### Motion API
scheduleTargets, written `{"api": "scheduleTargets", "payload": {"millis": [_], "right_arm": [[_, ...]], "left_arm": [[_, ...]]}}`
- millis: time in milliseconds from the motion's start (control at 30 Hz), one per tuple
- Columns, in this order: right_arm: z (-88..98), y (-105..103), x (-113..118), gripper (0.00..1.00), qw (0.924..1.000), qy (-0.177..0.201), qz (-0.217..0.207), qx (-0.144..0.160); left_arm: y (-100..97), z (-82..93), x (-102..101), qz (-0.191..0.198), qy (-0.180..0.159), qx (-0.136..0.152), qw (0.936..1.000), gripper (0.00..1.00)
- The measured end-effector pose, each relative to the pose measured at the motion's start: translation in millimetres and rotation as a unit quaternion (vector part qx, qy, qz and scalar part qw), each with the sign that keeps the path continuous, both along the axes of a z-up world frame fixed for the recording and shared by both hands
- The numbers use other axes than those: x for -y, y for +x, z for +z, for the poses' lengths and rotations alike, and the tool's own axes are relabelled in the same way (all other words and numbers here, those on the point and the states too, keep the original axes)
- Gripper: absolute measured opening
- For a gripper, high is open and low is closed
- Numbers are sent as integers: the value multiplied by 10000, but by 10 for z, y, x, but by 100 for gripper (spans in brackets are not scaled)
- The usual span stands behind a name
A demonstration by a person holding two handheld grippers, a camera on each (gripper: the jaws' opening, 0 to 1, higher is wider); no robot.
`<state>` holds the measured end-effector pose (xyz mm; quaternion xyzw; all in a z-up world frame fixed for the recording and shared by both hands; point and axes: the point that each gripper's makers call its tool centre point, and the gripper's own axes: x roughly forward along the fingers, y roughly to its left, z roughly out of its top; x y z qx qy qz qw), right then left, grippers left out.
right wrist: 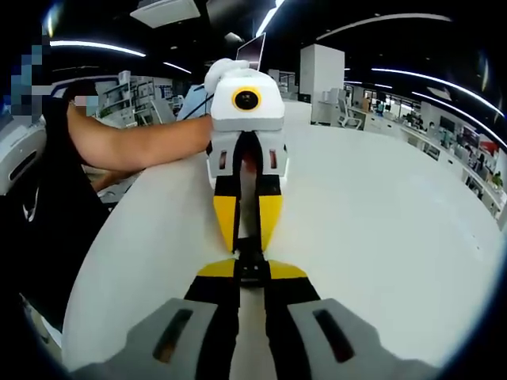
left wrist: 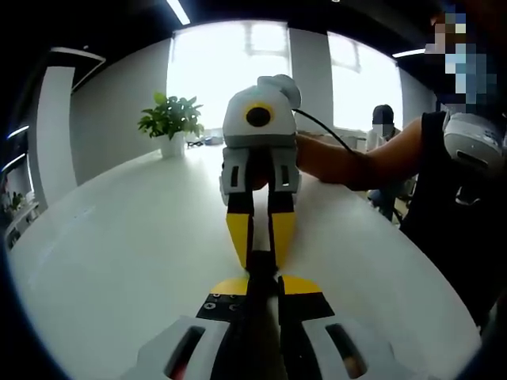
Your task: Snap the two parts of the plastic buckle together until the buckle closes and remains connected.
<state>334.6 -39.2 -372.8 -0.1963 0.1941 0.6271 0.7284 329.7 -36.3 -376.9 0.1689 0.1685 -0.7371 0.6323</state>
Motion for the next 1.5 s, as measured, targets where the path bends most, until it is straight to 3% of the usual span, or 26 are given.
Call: {"api": "scheduleTargets", "payload": {"millis": [600, 1367, 1500], "right_arm": [[7, -23, -6, 9, 9998, -37, 132, 133], [3, -51, 6, 12, 9996, 185, 163, 163], [9, -24, 12, 20, 9995, 188, 137, 216]], "left_arm": [[-23, 7, 26, -58, -38, -90, 9999, 8], [-33, 10, 32, -10, -52, -154, 9999, 8], [-31, 11, 35, -12, -55, -153, 9999, 8]]}}
